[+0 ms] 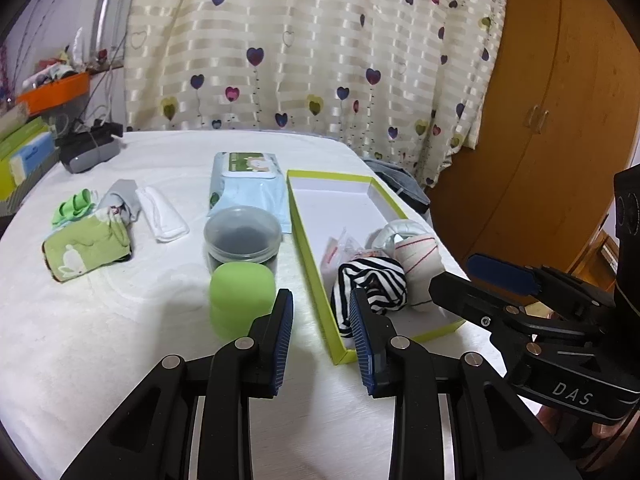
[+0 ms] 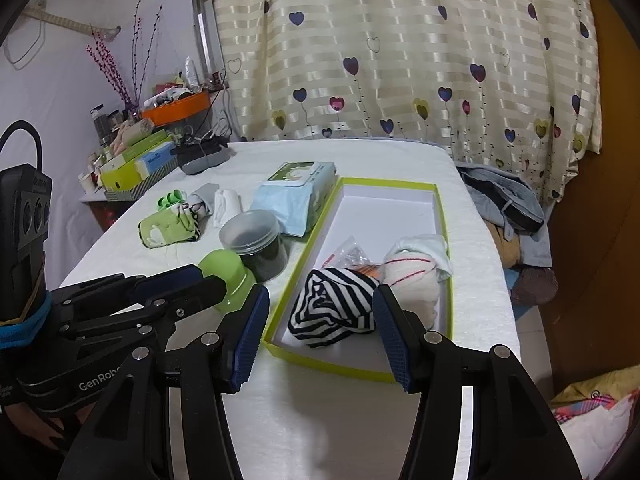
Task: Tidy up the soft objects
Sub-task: 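Move both open grippers away from the box toward the remaining items on the table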
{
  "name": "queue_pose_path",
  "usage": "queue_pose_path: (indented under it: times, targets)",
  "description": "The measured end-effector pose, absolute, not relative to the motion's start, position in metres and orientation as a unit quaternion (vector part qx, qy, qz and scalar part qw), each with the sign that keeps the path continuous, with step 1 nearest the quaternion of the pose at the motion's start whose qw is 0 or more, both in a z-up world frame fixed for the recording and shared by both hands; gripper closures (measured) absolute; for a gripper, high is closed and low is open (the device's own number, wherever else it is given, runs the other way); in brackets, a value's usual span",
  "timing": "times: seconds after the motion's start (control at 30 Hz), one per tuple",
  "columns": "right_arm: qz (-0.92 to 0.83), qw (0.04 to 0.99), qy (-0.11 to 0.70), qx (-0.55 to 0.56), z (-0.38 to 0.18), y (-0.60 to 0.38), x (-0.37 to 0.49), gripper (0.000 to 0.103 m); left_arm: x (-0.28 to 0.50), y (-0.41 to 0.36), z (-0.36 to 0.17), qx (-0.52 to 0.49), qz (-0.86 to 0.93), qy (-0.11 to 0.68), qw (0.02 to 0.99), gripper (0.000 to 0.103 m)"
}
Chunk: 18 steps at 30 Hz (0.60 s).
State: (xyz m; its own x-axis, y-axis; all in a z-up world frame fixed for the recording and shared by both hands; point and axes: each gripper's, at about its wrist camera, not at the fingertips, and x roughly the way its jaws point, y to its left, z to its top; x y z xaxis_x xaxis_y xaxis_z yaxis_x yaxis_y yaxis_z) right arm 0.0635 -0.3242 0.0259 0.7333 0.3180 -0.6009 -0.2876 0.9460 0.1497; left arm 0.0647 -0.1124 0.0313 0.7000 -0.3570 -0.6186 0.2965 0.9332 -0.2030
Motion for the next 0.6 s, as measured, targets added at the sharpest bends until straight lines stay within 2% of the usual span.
queue_pose_path:
  times: [0.6]
  targets:
    - [0.186,0.925,0.331,0.011,0.025,-0.304,0.069,0.048,0.070,-0.084,0.024,-0.062,-0.144,0.350,0.923,0.075]
